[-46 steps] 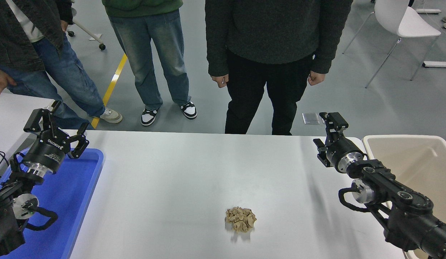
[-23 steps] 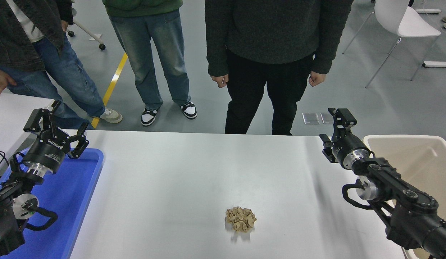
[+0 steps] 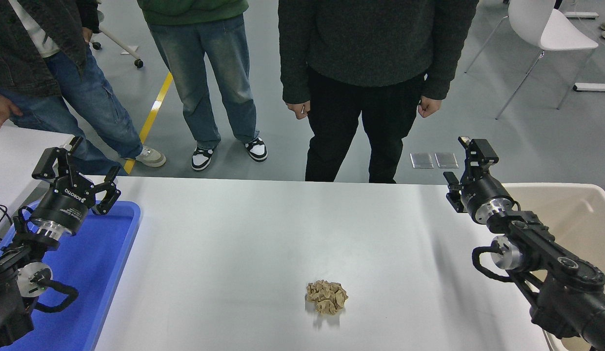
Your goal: Clean the table surface
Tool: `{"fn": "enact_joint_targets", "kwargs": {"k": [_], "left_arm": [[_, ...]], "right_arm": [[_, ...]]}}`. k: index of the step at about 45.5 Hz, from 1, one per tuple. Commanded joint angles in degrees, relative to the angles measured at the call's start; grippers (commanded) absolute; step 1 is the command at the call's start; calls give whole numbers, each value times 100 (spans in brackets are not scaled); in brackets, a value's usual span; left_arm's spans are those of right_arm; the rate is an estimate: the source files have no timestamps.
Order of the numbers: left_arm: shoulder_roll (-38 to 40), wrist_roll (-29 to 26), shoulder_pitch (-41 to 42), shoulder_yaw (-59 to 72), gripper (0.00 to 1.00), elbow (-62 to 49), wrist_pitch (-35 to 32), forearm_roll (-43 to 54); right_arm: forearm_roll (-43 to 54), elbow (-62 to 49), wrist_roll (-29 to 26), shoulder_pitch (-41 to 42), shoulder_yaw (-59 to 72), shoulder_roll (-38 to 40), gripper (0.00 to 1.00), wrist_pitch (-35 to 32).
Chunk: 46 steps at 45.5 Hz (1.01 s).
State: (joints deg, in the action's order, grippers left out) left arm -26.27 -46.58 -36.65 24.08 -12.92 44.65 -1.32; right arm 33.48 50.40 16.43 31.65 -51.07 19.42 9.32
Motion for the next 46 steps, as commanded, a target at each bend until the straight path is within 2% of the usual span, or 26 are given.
{"fn": "enact_joint_targets", "kwargs": {"k": [1,18,36,46], "left_arm": [[-1,0,0,0,100,0,0,0],[-1,0,0,0,100,0,0,0],[-1,0,-9,0,100,0,0,0],[-1,0,0,0,100,0,0,0]], "right_arm": [[0,111,18,-36,-34,114,99,0],[298,330,9,-142,395,466,99,-53],[1388,2158,-44,148,2320,2267,99,-132],[1872,3055,-44,438,2848,3128,99,-606]]}}
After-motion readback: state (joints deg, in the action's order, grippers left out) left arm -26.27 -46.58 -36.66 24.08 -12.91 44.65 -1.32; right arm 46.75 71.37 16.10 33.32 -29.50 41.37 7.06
